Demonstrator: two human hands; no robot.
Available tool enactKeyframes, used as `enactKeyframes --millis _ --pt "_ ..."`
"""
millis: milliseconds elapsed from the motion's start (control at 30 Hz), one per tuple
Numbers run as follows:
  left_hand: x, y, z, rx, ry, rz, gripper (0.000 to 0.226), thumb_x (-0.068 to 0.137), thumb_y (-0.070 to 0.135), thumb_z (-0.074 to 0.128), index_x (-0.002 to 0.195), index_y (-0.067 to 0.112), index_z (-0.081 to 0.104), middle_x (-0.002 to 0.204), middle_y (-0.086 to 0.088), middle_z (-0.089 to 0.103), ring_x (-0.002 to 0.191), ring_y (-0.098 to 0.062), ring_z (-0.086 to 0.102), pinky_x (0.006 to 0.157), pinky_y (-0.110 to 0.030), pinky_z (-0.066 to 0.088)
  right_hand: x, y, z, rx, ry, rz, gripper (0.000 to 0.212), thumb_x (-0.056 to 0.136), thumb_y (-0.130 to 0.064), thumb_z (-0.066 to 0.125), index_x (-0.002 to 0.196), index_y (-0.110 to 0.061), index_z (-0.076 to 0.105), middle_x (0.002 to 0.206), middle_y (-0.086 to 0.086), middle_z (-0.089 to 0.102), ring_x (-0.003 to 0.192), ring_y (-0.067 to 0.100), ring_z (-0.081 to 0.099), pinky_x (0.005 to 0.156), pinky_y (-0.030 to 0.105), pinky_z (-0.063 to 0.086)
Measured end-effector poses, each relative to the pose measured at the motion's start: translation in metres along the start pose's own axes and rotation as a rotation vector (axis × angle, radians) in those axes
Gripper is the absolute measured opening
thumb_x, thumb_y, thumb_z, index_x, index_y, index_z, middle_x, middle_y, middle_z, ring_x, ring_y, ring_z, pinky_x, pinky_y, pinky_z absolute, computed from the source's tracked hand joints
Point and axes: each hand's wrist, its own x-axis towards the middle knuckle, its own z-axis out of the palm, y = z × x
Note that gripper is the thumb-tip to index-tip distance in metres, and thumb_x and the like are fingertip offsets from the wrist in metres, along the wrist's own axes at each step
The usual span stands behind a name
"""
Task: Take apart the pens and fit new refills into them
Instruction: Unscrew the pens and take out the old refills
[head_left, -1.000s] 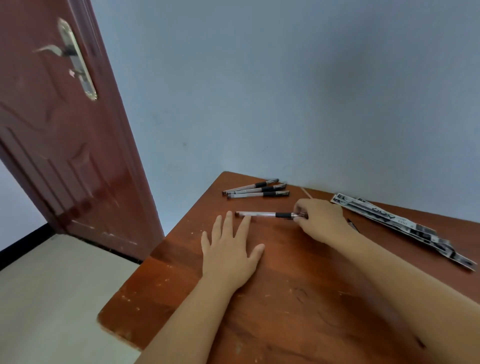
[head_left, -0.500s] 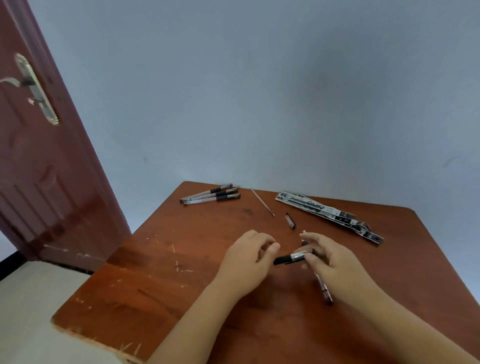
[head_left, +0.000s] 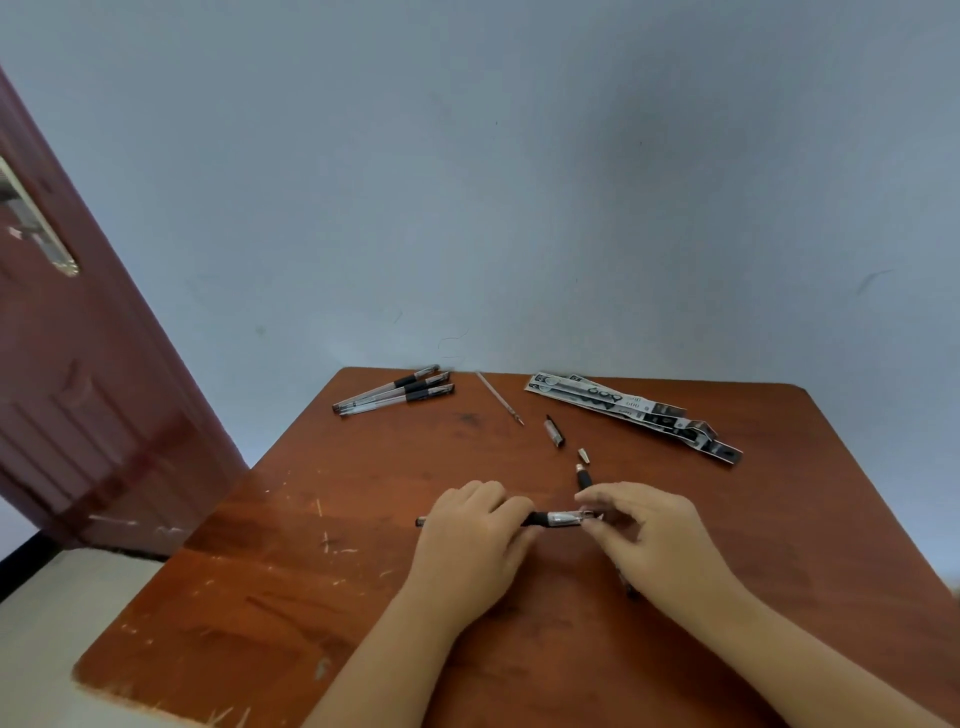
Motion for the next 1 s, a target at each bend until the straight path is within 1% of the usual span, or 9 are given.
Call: enactKeyframes --millis 167,300,367,467,533,700,867,933,1000 --pt "-0.004 0.001 0.006 -0.036 0.092 0.046 0.013 0.082 0.023 0.042 0.088 0.019 0.053 0.075 0.001 0.058 0.067 -0.011 0.044 0.062 -0.025 0.034 -0.003 -0.005 0.008 -0.068 0.044 -0.090 0.015 0.064 -0.011 0.062 0.077 -0.012 0.070 0.068 -0.003 0.068 0.076 0.003 0.051 0.072 0.003 0.036" --pt "-0.005 0.002 0.006 -0.009 0.106 0.031 0.021 0.085 0.028 0.042 0.080 0.017 0.058 0.070 0.002 0.056 0.063 -0.012 0.045 0.059 -0.024 0.031 -0.004 -0.003 0.009 -0.123 0.077 -0.088 0.014 0.065 -0.017 0.063 0.076 -0.020 0.071 0.068 -0.013 0.066 0.078 0.005 0.051 0.065 0.031 0.046" --pt "-0.006 0.003 0.006 0.007 0.114 0.038 0.022 0.085 0.028 0.041 0.081 0.018 0.060 0.068 0.003 0.056 0.059 -0.013 0.049 0.054 -0.022 0.034 -0.005 -0.002 0.011 -0.108 0.090 -0.070 0.015 0.065 -0.018 0.062 0.076 -0.022 0.071 0.070 -0.022 0.061 0.078 -0.002 0.050 0.064 0.038 0.046" --pt "-0.006 0.004 0.006 0.015 0.132 0.036 0.024 0.083 0.029 0.042 0.079 0.019 0.064 0.059 0.005 0.055 0.049 -0.013 0.051 0.042 -0.020 0.037 -0.004 0.000 0.013 -0.060 0.094 -0.050 0.017 0.066 -0.020 0.061 0.078 -0.021 0.072 0.072 -0.036 0.047 0.077 -0.022 0.045 0.067 0.032 0.042" --pt "-0.006 0.005 0.005 0.035 0.124 0.045 0.025 0.082 0.030 0.042 0.077 0.020 0.065 0.055 0.006 0.053 0.044 -0.012 0.049 0.040 -0.018 0.035 -0.004 0.002 0.013 -0.031 0.094 -0.034 0.018 0.065 -0.021 0.060 0.079 -0.018 0.072 0.070 -0.037 0.045 0.078 -0.026 0.044 0.066 0.025 0.038" --pt "-0.007 0.003 0.001 0.034 0.119 0.074 0.024 0.081 0.034 0.044 0.080 0.024 0.066 0.050 0.008 0.049 0.040 -0.011 0.045 0.039 -0.016 0.026 -0.003 0.001 0.011 -0.054 0.092 -0.097 0.013 0.064 -0.020 0.063 0.073 -0.017 0.071 0.066 -0.036 0.042 0.077 -0.023 0.046 0.065 0.016 0.036" --pt "-0.007 0.000 0.003 -0.030 0.141 0.099 0.014 0.083 0.036 0.045 0.090 0.029 0.055 0.051 0.007 0.050 0.041 -0.012 0.046 0.038 -0.017 0.032 -0.002 0.001 0.009 -0.121 0.121 -0.173 0.014 0.068 -0.025 0.061 0.074 -0.016 0.070 0.069 -0.014 0.064 0.080 0.004 0.052 0.065 0.030 0.045" --pt "-0.007 -0.001 0.005 -0.027 0.145 0.093 0.015 0.083 0.037 0.045 0.090 0.029 0.056 0.052 0.007 0.051 0.042 -0.012 0.048 0.038 -0.018 0.034 -0.002 0.005 0.010 -0.142 0.092 -0.181 0.025 0.072 -0.031 0.052 0.078 -0.016 0.071 0.073 -0.008 0.068 0.081 0.005 0.051 0.065 0.034 0.046" --pt "-0.007 -0.001 0.005 -0.013 0.126 0.078 0.023 0.081 0.038 0.045 0.090 0.027 0.063 0.055 0.008 0.053 0.046 -0.010 0.050 0.040 -0.018 0.036 -0.002 0.007 0.010 -0.157 0.069 -0.174 0.027 0.073 -0.033 0.047 0.077 -0.019 0.070 0.073 -0.008 0.067 0.080 0.002 0.049 0.069 0.028 0.039"
